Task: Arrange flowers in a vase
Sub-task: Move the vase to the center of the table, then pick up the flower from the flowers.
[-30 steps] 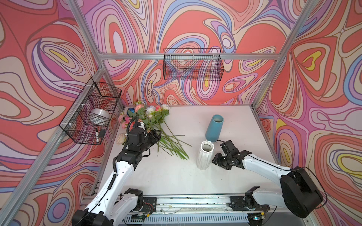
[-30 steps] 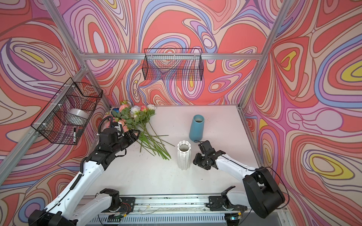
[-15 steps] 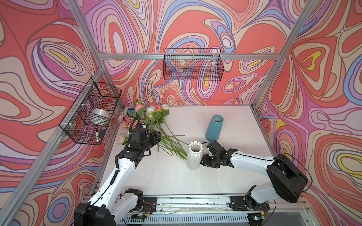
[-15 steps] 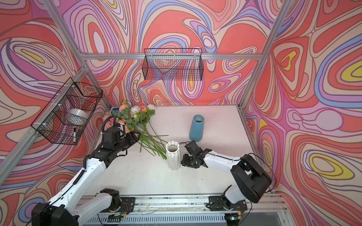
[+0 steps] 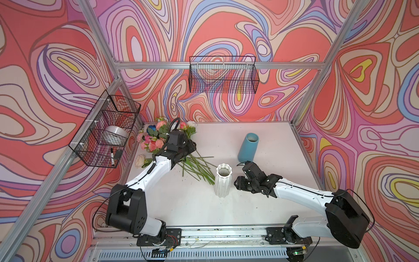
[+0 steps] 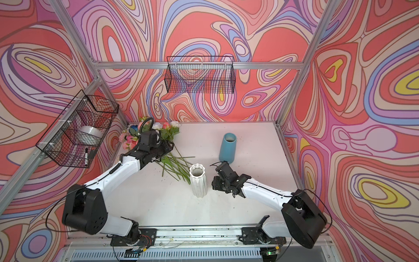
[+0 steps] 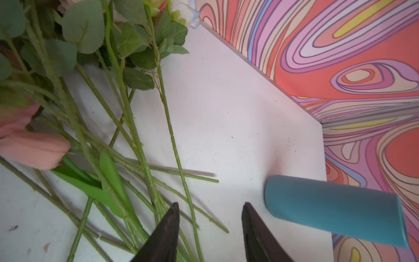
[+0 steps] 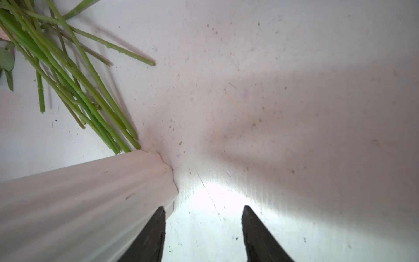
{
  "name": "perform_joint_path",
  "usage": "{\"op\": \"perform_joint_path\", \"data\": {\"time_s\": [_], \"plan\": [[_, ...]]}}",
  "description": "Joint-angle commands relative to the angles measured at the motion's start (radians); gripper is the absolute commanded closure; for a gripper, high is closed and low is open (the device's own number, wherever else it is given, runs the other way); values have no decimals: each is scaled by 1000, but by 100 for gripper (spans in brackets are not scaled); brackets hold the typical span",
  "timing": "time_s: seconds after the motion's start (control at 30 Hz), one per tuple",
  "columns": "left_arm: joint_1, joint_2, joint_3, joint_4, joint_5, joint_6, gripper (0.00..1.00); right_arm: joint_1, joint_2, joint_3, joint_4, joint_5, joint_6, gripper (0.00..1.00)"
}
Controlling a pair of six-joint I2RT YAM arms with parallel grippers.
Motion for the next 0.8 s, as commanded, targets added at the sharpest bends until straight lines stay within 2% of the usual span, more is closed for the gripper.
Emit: {"op": "perform_joint_path", "data": {"time_s": [0.0, 0.13, 0.3, 0.77], "plan": [[7, 44, 33, -64, -174, -15, 51, 3, -47, -27, -59, 80, 18, 45], [34, 125, 87, -90, -178, 1, 51, 4, -89, -32, -81, 101, 18, 45], [57, 189, 89, 4, -145, -7, 54, 4, -92, -17, -96, 109, 7, 45], [64, 353, 223, -42, -204, 56, 71, 2, -96, -22, -112, 128, 10, 45]]}}
